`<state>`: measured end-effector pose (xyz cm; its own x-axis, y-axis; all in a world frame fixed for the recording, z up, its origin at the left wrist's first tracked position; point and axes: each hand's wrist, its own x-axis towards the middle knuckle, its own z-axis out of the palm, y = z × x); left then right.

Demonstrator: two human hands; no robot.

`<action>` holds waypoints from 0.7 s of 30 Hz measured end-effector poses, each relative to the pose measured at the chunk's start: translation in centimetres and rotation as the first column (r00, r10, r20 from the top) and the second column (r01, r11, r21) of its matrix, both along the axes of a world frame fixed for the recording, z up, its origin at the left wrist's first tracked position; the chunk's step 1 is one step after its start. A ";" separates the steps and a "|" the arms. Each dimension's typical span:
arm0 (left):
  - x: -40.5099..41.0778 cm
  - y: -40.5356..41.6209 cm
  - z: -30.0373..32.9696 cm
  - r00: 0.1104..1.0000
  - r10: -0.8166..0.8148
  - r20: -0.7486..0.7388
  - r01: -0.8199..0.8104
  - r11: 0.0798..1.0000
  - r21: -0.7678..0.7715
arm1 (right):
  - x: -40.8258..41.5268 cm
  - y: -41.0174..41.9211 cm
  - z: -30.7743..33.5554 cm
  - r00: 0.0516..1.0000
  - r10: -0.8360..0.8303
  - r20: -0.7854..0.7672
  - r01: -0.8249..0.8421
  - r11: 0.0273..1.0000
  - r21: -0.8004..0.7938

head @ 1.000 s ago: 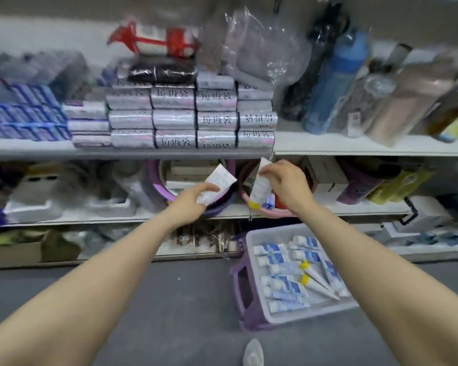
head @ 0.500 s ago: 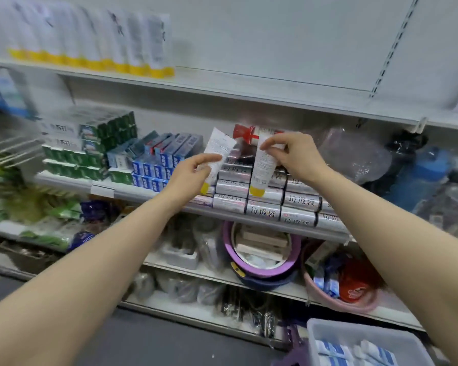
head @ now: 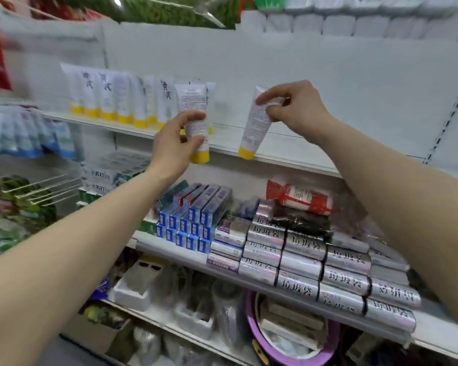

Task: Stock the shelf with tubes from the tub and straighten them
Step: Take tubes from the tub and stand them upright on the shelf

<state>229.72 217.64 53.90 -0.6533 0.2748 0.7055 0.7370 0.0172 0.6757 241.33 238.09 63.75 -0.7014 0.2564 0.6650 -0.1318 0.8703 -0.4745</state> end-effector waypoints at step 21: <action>-9.1 10.6 1.9 0.955 0.235 -0.180 -0.270 0.942 -0.198 | -18.0 7.7 -0.3 0.995 -0.014 -0.102 0.019 0.999 0.049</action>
